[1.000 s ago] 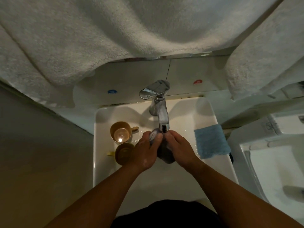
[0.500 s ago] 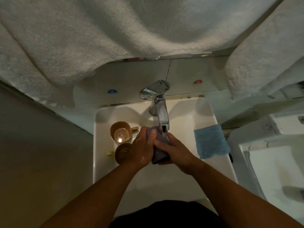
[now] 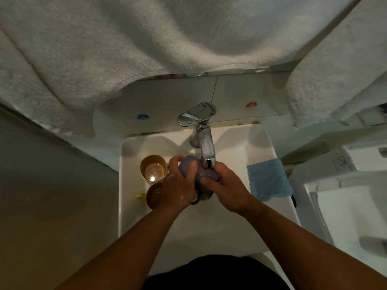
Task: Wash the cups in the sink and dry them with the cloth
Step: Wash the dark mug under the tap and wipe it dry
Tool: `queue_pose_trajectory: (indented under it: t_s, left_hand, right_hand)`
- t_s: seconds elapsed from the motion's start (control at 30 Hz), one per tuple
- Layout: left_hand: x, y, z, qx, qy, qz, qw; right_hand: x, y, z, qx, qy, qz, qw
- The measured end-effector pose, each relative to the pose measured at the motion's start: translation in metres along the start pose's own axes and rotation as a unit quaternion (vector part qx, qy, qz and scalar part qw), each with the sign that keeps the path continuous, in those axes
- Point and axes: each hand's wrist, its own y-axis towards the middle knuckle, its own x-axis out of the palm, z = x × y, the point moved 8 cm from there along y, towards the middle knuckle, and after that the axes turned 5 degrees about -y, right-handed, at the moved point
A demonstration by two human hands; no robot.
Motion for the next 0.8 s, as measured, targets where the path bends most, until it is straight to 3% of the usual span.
queue_pose_trajectory:
  t_s: [0.3, 0.5, 0.67, 0.8]
  left_hand:
    - [0.001, 0.001, 0.0, 0.039, 0.043, -0.027, 0.998]
    - [0.004, 0.0, -0.01, 0.002, 0.02, -0.043, 0.999]
    - [0.003, 0.001, -0.011, -0.005, -0.002, -0.044, 0.999]
    - [0.0, -0.001, -0.012, 0.002, -0.013, -0.038, 0.999]
  right_hand:
    - [0.004, 0.002, 0.02, -0.021, 0.024, 0.049, 0.998]
    - [0.009, -0.004, 0.013, -0.044, -0.024, -0.035, 0.998]
    - [0.004, -0.001, 0.019, -0.023, 0.042, 0.005, 0.999]
    - [0.003, 0.0, 0.018, -0.038, -0.014, -0.013, 0.999]
